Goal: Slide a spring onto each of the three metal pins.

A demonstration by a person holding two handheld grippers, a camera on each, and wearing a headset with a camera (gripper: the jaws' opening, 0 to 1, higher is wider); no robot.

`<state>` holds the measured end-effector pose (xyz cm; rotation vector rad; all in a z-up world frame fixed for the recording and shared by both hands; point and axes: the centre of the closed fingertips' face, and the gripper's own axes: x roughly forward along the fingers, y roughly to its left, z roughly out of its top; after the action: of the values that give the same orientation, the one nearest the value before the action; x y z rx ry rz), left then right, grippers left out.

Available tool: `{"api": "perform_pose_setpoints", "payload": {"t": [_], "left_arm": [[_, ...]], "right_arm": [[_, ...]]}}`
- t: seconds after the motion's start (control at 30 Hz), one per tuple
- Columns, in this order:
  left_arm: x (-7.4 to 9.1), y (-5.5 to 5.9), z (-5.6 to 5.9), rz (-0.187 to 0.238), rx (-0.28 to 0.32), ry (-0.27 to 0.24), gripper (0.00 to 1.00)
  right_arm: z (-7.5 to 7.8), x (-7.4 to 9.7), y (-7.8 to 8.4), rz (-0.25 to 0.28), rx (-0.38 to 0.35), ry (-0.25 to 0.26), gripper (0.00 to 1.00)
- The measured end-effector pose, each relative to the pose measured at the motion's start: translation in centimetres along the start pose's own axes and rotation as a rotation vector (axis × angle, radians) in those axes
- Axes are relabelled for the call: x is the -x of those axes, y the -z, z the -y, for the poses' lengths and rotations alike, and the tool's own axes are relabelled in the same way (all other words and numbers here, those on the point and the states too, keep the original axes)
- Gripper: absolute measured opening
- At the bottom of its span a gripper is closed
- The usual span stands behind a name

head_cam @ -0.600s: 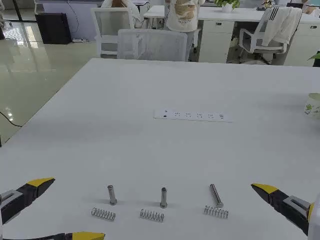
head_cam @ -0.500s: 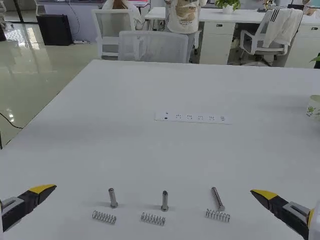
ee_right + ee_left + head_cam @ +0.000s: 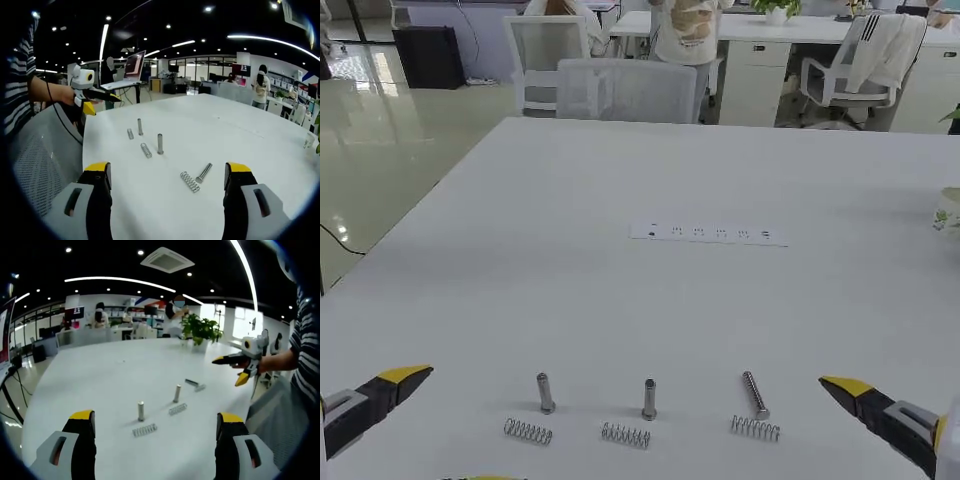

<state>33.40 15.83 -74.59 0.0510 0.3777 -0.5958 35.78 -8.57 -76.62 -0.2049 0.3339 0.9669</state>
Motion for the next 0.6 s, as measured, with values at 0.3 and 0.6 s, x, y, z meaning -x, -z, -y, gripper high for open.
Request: {"api": "perform_pose_setpoints", "payload": {"t": [0.3, 0.6], "left_arm": [[0.03, 0.35, 0.16, -0.006, 0.005, 0.006, 0.98], [0.08, 0.41, 0.20, -0.003, 0.006, 0.006, 0.98]], "right_arm": [[-0.11, -0.01, 0.18, -0.006, -0.003, -0.003, 0.94], [-0.14, 0.01, 0.23, -0.005, -0.005, -0.002, 0.93]]}}
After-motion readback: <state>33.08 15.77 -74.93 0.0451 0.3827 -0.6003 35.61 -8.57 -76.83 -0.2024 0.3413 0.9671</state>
